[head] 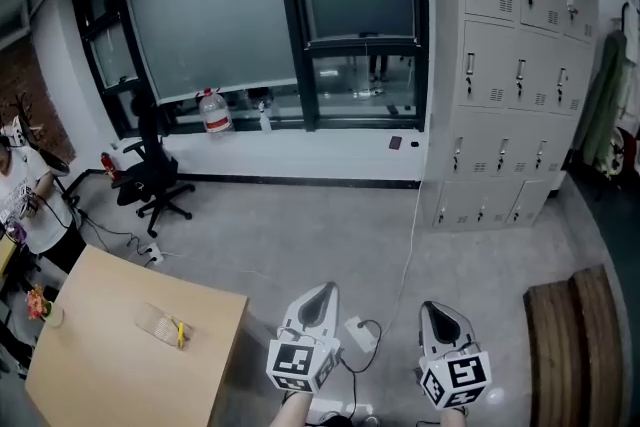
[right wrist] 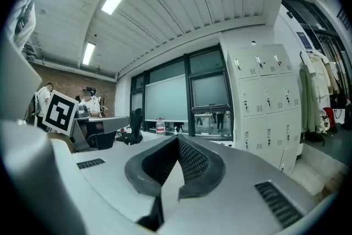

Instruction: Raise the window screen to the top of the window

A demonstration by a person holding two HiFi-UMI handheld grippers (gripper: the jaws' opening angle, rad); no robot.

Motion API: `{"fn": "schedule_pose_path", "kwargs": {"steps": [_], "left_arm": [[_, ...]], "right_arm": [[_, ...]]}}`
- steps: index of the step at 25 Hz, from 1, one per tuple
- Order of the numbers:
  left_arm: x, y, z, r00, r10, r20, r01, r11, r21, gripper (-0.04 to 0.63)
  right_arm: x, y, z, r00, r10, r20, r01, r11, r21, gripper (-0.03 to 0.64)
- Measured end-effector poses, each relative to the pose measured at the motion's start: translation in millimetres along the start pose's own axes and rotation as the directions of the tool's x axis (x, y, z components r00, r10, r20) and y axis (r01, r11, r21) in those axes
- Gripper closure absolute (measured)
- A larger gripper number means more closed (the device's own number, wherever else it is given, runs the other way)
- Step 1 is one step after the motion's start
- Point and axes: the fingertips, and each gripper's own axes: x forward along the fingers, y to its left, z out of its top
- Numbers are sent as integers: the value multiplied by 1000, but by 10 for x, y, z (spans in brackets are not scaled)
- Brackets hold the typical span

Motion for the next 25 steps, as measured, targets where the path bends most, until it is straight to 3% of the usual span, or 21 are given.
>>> {"fn": "schedule_pose_path", "kwargs": {"steps": [8, 14, 19, 25], "left_arm": [[84, 136, -169, 998, 43, -41, -43, 999, -14, 592], [575, 518, -290, 998, 56, -40, -57, 998, -20, 593], [1275, 1161, -269, 997, 82, -4, -82, 996, -38, 594], [2069, 1901, -58, 997, 63, 52, -60, 996, -66, 593]], "right_arm": [[268, 14, -2, 997, 75, -6, -74, 994, 79, 611], [915, -81, -2, 991, 137, 10, -137, 984, 115, 611], [1760, -337, 225, 992, 120, 37, -123, 987, 104, 611], [2623, -741, 492, 997, 10, 76, -18, 993, 118, 611]]}}
